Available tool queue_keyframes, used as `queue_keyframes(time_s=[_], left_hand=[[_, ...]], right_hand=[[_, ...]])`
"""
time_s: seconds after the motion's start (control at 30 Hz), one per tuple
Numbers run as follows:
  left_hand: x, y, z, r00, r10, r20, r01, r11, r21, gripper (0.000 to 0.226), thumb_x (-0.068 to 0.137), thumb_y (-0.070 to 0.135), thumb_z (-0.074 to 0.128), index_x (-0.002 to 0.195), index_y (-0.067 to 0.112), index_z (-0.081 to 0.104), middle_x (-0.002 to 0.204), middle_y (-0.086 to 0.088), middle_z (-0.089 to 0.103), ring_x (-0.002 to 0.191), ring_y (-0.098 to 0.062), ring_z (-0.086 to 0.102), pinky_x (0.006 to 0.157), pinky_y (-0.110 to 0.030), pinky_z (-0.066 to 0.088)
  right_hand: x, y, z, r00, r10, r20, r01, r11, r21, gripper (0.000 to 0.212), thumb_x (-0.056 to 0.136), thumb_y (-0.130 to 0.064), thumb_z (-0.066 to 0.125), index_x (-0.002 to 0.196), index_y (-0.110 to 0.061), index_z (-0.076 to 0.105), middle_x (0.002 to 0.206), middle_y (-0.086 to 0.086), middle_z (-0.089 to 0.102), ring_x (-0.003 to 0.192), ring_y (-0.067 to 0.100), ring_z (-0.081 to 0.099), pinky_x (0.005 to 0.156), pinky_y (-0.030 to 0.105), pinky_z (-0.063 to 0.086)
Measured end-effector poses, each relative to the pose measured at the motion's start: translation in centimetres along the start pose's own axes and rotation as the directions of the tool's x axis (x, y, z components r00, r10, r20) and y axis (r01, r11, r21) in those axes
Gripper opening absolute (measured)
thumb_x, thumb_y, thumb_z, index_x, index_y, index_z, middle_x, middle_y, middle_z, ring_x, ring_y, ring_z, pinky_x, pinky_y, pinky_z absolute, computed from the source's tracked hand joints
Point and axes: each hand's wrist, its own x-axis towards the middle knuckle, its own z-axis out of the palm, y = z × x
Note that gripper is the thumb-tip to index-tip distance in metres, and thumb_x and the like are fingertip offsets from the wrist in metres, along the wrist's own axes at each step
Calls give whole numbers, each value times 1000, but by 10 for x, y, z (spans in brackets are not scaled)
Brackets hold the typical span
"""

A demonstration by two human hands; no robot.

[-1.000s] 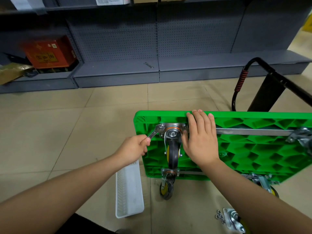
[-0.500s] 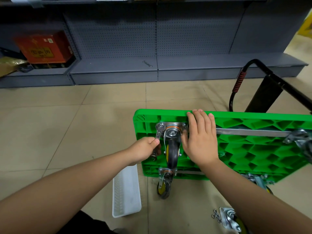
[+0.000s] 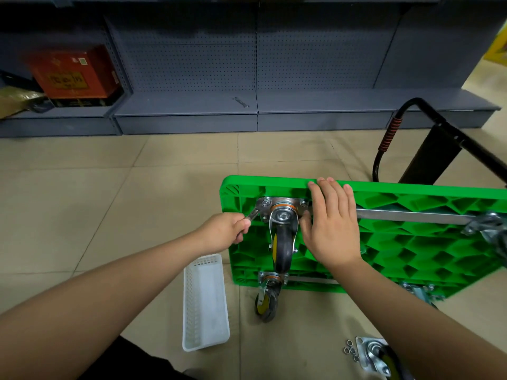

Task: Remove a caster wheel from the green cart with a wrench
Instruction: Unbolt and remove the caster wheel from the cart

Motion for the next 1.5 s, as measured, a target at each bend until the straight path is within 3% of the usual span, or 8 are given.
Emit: queue_keyframes(time_s=[0.1, 0.2, 0.4, 0.57, 0.7, 1.0, 1.27, 1.5], left_hand=[[-9, 0, -22, 999, 39, -35, -26, 948, 318, 36, 106, 42, 41, 81, 22, 56, 77, -2, 66, 71, -21, 62, 74, -36, 52], [-18, 10, -42, 991, 113, -67, -50, 798, 601, 39, 106, 49, 38, 87, 19, 51, 85, -8, 63, 78, -32, 62, 69, -37, 50], [-26, 28, -58, 979, 173, -109, -32, 657, 754, 24, 105, 45, 47, 88, 30, 38, 104, -8, 67, 90, -34, 66, 67, -32, 41], [-28, 18, -47, 980, 138, -146, -51, 875, 482, 32, 105, 41, 46, 82, 20, 50, 75, -6, 59, 71, -29, 59, 67, -37, 50], [-36, 23, -34, 964, 136, -230, -63, 952, 299, 28, 106, 32, 47, 82, 18, 52, 64, 1, 51, 66, -24, 48, 58, -35, 32], [-41, 21, 5, 959, 59, -277, -47, 998, 49, 31, 106, 27, 44, 88, 4, 51, 65, -10, 52, 58, -21, 43, 57, -35, 31], [-33, 3, 26, 982, -8, -190, -13, 994, -111, 37, 106, 35, 45, 78, 12, 52, 66, -1, 49, 60, -15, 43, 62, -32, 36], [-22, 5, 31, 984, -51, -169, 18, 981, -192, 37, 107, 36, 42, 83, 13, 58, 71, -4, 70, 63, -16, 68, 65, -28, 49]], right_hand=[[0, 0, 1, 1000, -2, -6, 2, 1000, -3, 53, 88, -15, 58, 139, -1, 54, 142, 19, 54, 139, 37, 44, 120, 55, 26], [-1, 0, 1, 1000, -2, -4, 2, 1000, -3, 53, 87, -14, 58, 139, -1, 54, 142, 19, 54, 139, 37, 44, 120, 56, 26], [-1, -3, -1, 1000, 3, -8, -3, 1000, -5, 53, 88, -15, 58, 138, 1, 55, 141, 21, 54, 138, 39, 44, 120, 57, 27], [-1, -5, -1, 1000, 12, -10, -12, 1000, -2, 53, 88, -16, 59, 138, 1, 55, 141, 21, 54, 138, 40, 44, 120, 57, 25], [0, -6, 0, 1000, 25, -5, -25, 1000, -3, 54, 87, -17, 60, 138, 0, 54, 141, 21, 53, 138, 40, 44, 121, 56, 25], [0, -3, -2, 1000, 11, 1, -11, 1000, -8, 53, 88, -17, 58, 139, 0, 54, 142, 21, 53, 139, 39, 43, 120, 56, 26], [0, -4, -2, 1000, 15, 3, -15, 1000, -6, 53, 88, -18, 58, 138, 0, 55, 141, 21, 54, 138, 39, 43, 120, 56, 26], [0, -5, -2, 1000, 25, 4, -25, 1000, -1, 53, 88, -18, 58, 138, 0, 54, 141, 21, 53, 139, 39, 43, 121, 56, 25]])
